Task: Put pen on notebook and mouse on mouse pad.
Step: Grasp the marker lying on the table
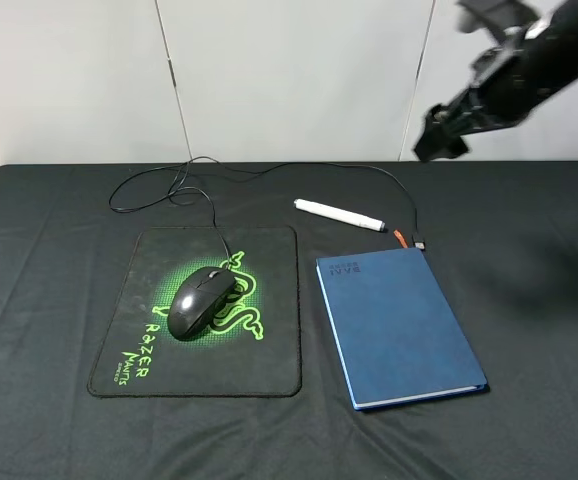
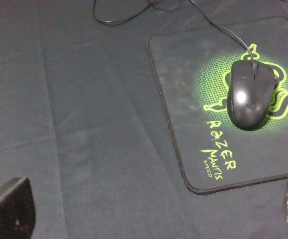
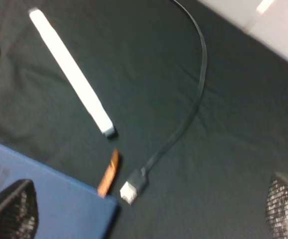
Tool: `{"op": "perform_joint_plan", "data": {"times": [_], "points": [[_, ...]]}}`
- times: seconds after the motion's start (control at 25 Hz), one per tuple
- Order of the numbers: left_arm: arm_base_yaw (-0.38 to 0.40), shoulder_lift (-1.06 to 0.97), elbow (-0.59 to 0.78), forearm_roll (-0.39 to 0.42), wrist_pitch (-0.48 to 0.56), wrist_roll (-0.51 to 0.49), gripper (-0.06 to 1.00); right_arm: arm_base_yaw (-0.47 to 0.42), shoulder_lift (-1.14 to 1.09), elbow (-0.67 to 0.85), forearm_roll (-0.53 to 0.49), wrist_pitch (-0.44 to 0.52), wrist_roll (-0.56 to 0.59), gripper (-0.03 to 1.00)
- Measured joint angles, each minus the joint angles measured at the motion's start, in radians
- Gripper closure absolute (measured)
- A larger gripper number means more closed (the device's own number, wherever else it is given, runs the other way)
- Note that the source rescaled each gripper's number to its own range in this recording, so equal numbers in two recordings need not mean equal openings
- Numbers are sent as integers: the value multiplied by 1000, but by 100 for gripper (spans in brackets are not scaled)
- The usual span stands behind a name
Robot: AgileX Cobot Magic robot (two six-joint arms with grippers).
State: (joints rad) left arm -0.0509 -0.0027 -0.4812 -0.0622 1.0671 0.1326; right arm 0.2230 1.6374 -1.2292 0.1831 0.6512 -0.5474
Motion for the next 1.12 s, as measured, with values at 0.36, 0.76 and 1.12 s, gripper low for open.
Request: {"op": "perform_joint_plan", "data": {"times": [0.36,0.76,1.12], "points": [[0,0,0,0,0,0,-6,66,260,-226,-1,51,-54,-3],[0,0,0,0,0,0,-6,141,473,-316,10,53,-88,-3],[0,0,0,0,0,0,-6,142,574,-369,32,32,-96,-3]]}}
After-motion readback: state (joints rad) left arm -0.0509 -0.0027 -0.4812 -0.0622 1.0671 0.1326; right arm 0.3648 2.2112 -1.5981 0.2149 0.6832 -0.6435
